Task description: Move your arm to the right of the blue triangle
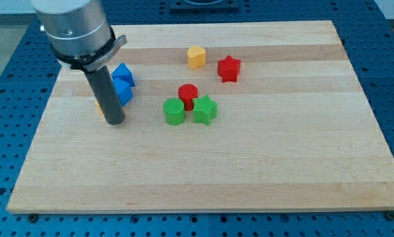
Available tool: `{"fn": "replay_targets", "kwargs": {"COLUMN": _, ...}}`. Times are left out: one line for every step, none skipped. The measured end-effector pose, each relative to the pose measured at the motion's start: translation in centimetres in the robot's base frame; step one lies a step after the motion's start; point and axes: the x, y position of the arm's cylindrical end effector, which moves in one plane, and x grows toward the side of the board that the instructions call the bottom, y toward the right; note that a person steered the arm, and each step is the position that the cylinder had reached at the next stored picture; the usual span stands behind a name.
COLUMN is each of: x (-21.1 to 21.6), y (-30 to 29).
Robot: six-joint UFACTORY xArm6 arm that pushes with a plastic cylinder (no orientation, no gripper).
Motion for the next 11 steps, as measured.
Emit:
{"fn": "replay_targets", "kwargs": {"x": 0.0, "y": 0.4}}
{"fn": "replay_targets", "kwargs": {"x": -0.2, "y": 1.1}}
{"fn": "replay_targets", "kwargs": {"x": -1.1, "y": 2.3}}
{"fn": "replay_targets", "kwargs": {"x": -2.8, "y": 2.4}}
{"fn": "replay_targets", "kwargs": {"x": -4.4, "y": 2.4}}
{"fn": "replay_targets", "kwargs": {"x": -5.7, "y": 2.4}}
{"fn": "replay_targets", "kwargs": {"x": -6.2, "y": 2.6}}
{"fn": "replay_targets", "kwargs": {"x": -6.2, "y": 4.2}}
{"fn": "replay_targets", "kwargs": {"x": -7.2, "y": 5.7}}
{"fn": "replay_targets", "kwargs": {"x": -8.5, "y": 5.8}}
{"fn": "replay_targets", "kwargs": {"x": -8.9, "y": 5.7}}
